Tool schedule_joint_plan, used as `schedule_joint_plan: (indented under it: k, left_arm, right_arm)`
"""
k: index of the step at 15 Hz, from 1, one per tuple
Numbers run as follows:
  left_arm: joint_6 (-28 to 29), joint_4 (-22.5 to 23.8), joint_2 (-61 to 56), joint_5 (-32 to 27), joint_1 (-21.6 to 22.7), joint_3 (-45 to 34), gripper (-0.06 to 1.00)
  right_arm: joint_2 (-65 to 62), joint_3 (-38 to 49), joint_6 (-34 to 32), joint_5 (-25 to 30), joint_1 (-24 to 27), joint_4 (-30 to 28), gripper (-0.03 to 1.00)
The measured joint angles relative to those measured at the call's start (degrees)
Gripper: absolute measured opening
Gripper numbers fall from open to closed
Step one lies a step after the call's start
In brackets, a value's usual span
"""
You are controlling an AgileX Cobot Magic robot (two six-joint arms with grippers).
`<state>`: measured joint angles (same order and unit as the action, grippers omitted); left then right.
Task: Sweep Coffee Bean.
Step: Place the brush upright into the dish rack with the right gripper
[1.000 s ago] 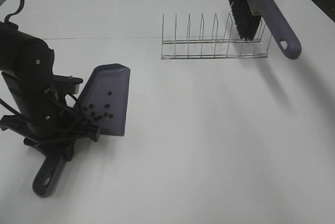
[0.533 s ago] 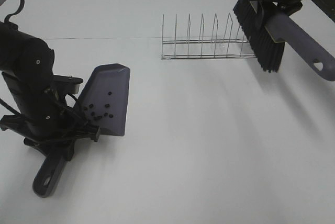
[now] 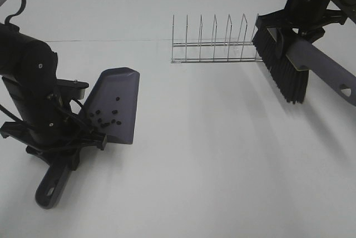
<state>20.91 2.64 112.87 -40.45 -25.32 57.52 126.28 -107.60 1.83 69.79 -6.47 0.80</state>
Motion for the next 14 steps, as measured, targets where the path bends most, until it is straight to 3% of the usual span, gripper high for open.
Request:
schedule_joint_plan:
  k: [11,14]
  left_arm:
    - [-0.17,0.0,0.0,0.17,0.0,0.0,0.34]
    - [-0.29,0.0,0.0,0.23,0.0,0.0,0.34]
  right_arm:
    - [4.81,0.0,-0.97,-7.96,0.0,2.18,0.3]
    - [7.51,-4.18,-1.09,-7.45,-0.11,2.01,0.3]
